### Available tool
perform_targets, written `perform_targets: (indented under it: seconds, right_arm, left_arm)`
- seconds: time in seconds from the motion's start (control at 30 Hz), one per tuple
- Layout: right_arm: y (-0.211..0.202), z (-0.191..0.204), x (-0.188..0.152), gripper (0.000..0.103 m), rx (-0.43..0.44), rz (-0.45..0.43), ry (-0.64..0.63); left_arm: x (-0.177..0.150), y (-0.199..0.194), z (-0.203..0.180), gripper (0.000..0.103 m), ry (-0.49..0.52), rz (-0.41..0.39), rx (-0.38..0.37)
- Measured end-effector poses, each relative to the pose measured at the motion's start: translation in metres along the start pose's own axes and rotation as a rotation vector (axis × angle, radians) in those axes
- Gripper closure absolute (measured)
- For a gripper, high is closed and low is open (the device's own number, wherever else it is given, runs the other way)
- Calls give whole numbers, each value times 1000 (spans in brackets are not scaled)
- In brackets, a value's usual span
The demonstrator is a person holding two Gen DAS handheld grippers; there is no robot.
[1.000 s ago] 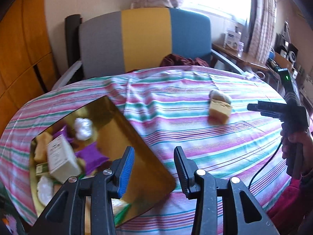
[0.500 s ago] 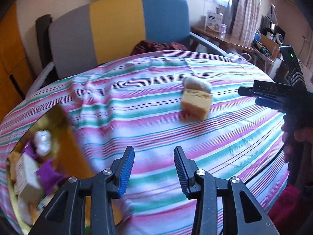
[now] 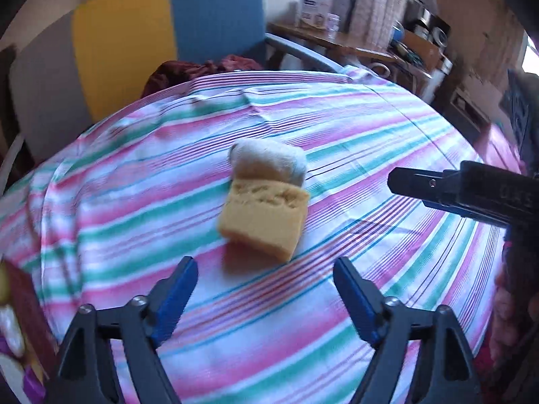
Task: Organize objects
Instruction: 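Grasp the yellow sponge with the left tool and lift it, then grasp the white rolled cloth with the right tool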
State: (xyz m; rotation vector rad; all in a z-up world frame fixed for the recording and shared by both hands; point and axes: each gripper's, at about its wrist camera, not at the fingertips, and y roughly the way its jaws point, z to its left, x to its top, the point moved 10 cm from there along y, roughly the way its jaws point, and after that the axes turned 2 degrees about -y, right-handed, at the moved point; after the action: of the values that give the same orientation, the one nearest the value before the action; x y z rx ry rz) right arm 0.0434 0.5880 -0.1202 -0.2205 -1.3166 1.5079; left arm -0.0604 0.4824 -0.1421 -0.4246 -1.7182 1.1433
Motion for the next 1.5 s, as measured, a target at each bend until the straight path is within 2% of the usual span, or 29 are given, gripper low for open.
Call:
perform_targets:
  seconds: [0.07,0.13,0.23,0.27,0.33,0.43,0.5,0.6,0.73,0.8,0.87,0.9,1.03,1.13,1.37,1.5]
  right_arm:
    - [1,1,-1,27,10,7,5]
    - [1,1,-1,27,15,10,8]
    - [1,0,0,27,19,11,16]
    - [2,-1,0,27,20,14,18]
    - [3,-1,-1,27,19,19,21]
    - [4,-3,-1,27,17,22,21]
    - [4,-2,-1,27,17,23,18]
    - [5,0,-2,27,16,29,8]
    - [9,4,-7,27,11,46,-20]
    - [12,8,-10,27,-2,52,-49]
    - [15,15,-14,27,-4,64,-92]
    - [17,19,-16,27,0,70,-113]
    - [20,41,-22,27,38,90,-198]
    - [24,62,-16,26,26,81,-326]
    - [63,108,12,24,-35,96,-666]
    - [96,113,20,23,-102,141,-775]
  left_arm:
    - [7,10,-1,19,28,4,15]
    - [14,21,1,19,15,17,0]
    - [22,37,6,19,18,22,27]
    - [22,46,7,21,17,38,30]
    - [16,54,10,38,-36,72,1]
    - [11,40,13,41,-96,32,-24]
    - [2,24,17,41,-124,2,0]
    - [-27,-2,16,41,-146,-27,33]
    - [-66,-26,11,41,-128,-89,96]
    - [-80,-29,12,41,-117,-98,103]
    - [-89,-26,13,41,-120,-98,100]
    - [-90,-29,13,41,-119,-119,93]
    - [-89,-25,15,42,-124,-108,62]
    - [-90,-23,17,42,-147,-119,26]
    - [-92,-22,18,42,-174,-124,-9]
    - [-93,-22,17,41,-176,-130,-17]
